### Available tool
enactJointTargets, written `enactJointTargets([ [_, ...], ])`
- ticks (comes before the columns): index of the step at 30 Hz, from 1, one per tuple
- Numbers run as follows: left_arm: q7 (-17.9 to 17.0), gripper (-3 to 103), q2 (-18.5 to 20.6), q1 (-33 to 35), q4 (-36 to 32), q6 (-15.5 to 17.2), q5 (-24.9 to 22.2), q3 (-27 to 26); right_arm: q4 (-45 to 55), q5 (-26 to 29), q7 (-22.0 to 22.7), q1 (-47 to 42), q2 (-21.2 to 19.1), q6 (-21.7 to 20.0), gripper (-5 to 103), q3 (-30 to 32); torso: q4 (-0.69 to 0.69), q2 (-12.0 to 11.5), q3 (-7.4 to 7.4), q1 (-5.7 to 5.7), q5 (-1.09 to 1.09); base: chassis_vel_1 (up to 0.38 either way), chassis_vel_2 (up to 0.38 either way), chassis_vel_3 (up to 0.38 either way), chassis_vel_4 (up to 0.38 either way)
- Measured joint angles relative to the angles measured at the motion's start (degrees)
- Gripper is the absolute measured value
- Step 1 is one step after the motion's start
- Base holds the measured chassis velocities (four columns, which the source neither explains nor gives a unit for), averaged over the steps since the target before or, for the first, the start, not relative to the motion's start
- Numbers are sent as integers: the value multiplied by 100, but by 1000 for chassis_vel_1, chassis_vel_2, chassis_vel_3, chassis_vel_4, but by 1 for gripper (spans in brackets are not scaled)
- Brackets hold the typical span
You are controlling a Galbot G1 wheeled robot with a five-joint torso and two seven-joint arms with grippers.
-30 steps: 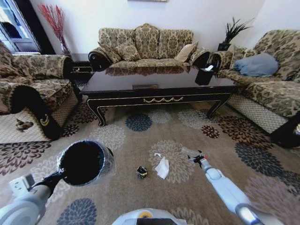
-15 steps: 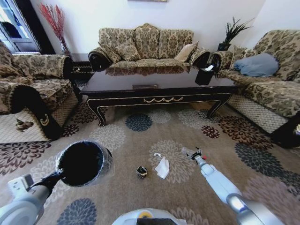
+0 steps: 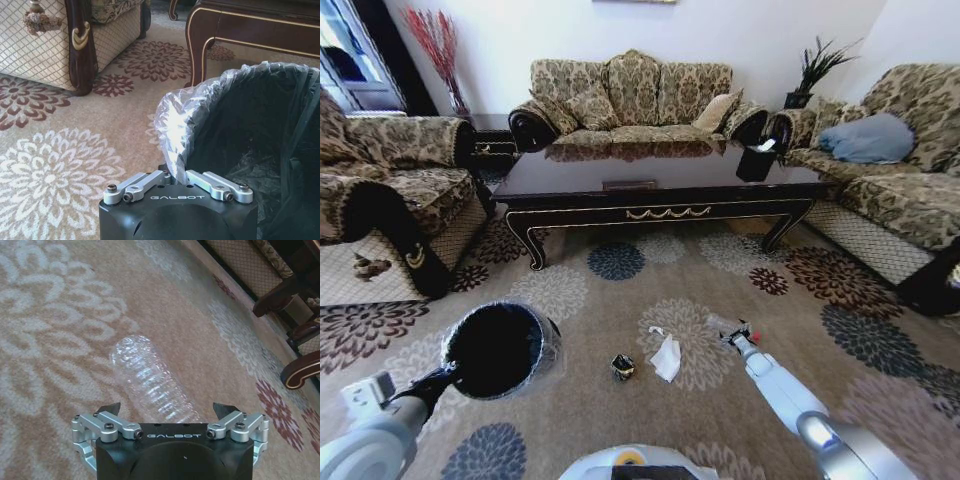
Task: Move to the front of the table and pick up the trash from the floor, then place it into the trash bin.
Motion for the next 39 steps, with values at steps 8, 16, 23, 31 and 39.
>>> enactJointTargets([
  [8,0,0,-14,18,-8,0,1,-13,-220,30,-22,74,34,-66,96,-16,0,0,0,0,0,0,0,0,0],
  [16,0,0,-21,47,-21,0,31,-3,-290,129,-23,91,67,-133,71,24,0,0,-1,0,0,0,0,0,0],
  [23,0,0,-24,50,-24,0,59,18,-120,190,-27,-5,-60,-153,43,35,0,0,0,0,2,0,0,0,0],
  [31,-1,0,-108,-78,55,0,122,381,1049,303,-164,-730,-548,114,26,406,0,0,-1,0,0,0,0,0,0],
  [39,-16,0,-243,-249,220,1,164,1023,2832,1856,-611,-1577,-841,925,21,991,-1,0,0,0,2,0,0,0,0],
])
